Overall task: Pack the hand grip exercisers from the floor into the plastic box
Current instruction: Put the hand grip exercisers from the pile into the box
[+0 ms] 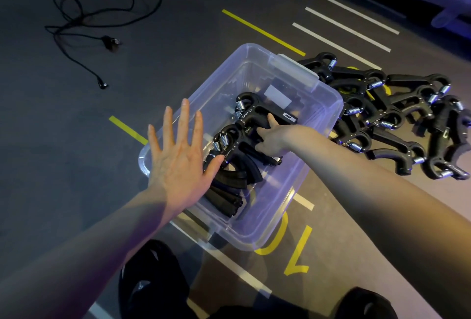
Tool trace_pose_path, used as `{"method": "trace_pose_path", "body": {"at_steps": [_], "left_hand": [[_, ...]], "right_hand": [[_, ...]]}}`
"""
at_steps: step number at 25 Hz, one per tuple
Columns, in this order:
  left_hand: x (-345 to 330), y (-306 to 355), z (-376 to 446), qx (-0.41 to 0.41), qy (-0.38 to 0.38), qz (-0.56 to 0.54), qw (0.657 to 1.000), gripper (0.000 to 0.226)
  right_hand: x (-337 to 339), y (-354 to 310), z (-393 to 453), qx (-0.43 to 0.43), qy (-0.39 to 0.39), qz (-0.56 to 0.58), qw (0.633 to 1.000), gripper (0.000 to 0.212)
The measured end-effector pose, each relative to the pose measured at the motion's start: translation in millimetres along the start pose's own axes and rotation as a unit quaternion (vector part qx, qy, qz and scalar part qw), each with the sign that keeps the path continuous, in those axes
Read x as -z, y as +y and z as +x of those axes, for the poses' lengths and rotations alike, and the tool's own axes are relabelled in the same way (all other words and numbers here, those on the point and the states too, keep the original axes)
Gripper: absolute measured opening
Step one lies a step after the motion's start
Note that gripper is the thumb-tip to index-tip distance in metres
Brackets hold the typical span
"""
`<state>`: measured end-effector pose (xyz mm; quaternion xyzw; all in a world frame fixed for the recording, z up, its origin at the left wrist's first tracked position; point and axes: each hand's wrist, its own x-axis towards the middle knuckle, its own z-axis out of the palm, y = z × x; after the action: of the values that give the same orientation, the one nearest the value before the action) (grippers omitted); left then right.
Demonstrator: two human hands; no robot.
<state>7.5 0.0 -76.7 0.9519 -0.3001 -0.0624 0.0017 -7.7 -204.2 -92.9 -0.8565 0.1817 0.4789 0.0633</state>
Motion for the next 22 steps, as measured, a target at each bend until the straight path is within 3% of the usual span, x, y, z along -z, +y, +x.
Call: {"method": "trace_pose_path", "body": {"at_steps": [4, 14, 16, 17, 19, 22], "left_hand": [[-1.3, 0.4, 0.2, 0.002, 0.0, 0.007, 1.0, 0.083], [2.7, -1.0, 1.1, -0.001, -0.02, 0.007, 1.0, 0.083], [4.1, 1.2, 1.4, 0.006, -0.029, -0.001, 1.0, 0.083], [5.0, 3.2, 1.5, 0.013, -0.03, -0.012, 0.999, 0.083], [7.8, 13.2, 1.8, 0.012, -0.027, -0.04, 0.999, 0.084], [12.7, 41.8, 1.2, -0.038, -0.008, -0.087, 0.995, 0.083]], "right_hand": [[0.2, 0.2, -9.2, -0.005, 0.031, -0.032, 0.999, 0.062], [-5.6, 8.9, 10.5, 0.007, -0.003, -0.046, 0.999, 0.063], [-3.6, 11.5, 6.4, 0.014, 0.022, -0.019, 0.999, 0.067], [-2.8, 12.4, 0.6, 0.029, 0.067, 0.001, 0.997, 0.066], [-3.2, 16.3, -18.6, 0.075, 0.243, 0.054, 0.966, 0.058], [-19.1, 35.4, -45.4, 0.134, 0.517, 0.177, 0.826, 0.045]]}}
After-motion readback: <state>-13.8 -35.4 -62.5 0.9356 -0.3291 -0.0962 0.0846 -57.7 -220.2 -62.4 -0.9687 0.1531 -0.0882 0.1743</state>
